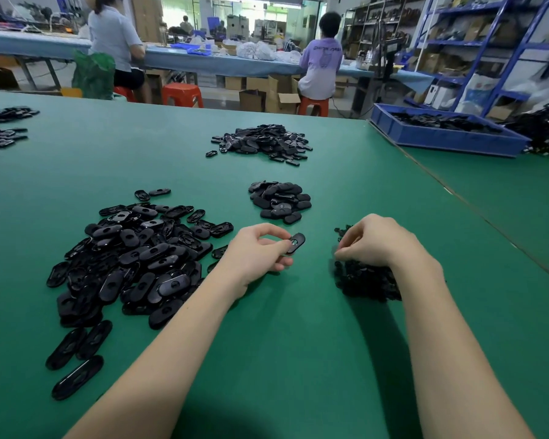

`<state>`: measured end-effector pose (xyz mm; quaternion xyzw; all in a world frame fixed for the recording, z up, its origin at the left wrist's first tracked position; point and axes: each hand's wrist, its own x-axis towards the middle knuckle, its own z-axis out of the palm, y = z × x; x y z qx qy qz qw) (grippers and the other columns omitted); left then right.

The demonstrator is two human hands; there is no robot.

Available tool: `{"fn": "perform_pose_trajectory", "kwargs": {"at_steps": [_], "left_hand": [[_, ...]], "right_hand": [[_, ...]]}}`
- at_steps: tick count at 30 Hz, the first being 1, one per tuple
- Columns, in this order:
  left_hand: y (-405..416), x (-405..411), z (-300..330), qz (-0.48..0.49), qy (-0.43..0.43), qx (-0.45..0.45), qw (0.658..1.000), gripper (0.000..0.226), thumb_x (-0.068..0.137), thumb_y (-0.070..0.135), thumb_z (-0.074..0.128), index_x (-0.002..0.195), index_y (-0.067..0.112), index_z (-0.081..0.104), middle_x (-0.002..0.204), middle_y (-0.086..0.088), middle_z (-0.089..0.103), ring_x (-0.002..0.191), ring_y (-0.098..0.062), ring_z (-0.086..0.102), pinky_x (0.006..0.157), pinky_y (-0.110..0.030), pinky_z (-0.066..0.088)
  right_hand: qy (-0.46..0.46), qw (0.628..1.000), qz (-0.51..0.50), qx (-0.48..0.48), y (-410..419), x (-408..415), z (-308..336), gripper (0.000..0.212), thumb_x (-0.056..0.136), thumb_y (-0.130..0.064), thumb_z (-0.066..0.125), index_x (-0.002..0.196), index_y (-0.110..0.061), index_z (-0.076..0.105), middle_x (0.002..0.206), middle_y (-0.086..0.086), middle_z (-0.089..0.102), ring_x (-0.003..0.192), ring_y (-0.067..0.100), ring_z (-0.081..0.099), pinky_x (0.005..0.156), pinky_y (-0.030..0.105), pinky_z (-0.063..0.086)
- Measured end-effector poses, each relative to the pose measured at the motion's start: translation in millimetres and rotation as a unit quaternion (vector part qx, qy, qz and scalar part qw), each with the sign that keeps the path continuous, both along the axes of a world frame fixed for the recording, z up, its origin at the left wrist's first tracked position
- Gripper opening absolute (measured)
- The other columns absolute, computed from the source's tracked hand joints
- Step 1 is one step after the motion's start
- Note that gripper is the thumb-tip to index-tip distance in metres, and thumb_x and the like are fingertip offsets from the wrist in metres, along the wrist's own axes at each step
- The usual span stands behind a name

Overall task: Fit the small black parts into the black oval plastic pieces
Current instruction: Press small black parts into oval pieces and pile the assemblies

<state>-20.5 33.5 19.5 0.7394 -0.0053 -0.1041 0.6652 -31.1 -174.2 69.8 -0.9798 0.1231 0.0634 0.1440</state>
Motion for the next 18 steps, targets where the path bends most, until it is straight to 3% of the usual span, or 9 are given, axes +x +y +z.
{"fn": "perform_pose_trajectory", "kwargs": {"at_steps": [3,8,14,16,18], "left_hand": [[1,0,0,0.0,-0.001,0.002,1.0,0.008,0.093,0.009,0.066,0.1,0.01,0.07,0.087,-0.011,0.077,0.068,-0.014,0.071,0.065,-0.021,0.059],[2,-1,1,0.002,-0.002,-0.002,1.0,0.009,0.093,0.008,0.066,0.101,0.008,0.071,0.081,-0.01,0.077,0.068,-0.016,0.07,0.066,-0.021,0.059],[3,-1,1,0.01,0.015,-0.007,1.0,0.01,0.091,0.007,0.067,0.1,0.008,0.072,0.08,-0.011,0.077,0.072,-0.02,0.068,0.068,-0.022,0.059],[2,0,2,0.011,0.017,-0.011,1.0,0.01,0.091,0.007,0.069,0.1,0.007,0.071,0.08,-0.012,0.077,0.071,-0.02,0.067,0.068,-0.022,0.059],[2,0,3,0.01,0.019,-0.018,1.0,0.011,0.09,0.008,0.07,0.101,0.007,0.071,0.081,-0.012,0.077,0.072,-0.021,0.067,0.073,-0.025,0.061]], "right_hand": [[-0.001,0.999,-0.015,-0.037,11,0,-1,0.02,0.069,-0.046,0.083,0.086,-0.036,0.077,0.094,-0.009,0.072,0.093,0.019,0.066,0.073,0.027,0.045],[0.003,0.996,-0.041,-0.076,22,4,-5,0.031,0.071,-0.034,0.076,0.101,-0.028,0.073,0.098,-0.004,0.071,0.093,0.022,0.067,0.074,0.026,0.048],[-0.018,0.995,-0.047,-0.09,25,5,-6,0.025,0.074,-0.027,0.069,0.098,-0.025,0.072,0.091,-0.003,0.069,0.086,0.023,0.064,0.068,0.025,0.043],[-0.038,0.999,-0.027,0.009,22,7,-5,0.013,0.076,-0.029,0.072,0.088,-0.028,0.076,0.085,-0.007,0.071,0.083,0.018,0.066,0.069,0.026,0.048],[-0.073,0.978,0.007,0.197,21,7,-4,0.004,0.079,-0.029,0.076,0.082,-0.03,0.078,0.075,-0.013,0.071,0.07,0.006,0.062,0.066,0.025,0.048]]}}
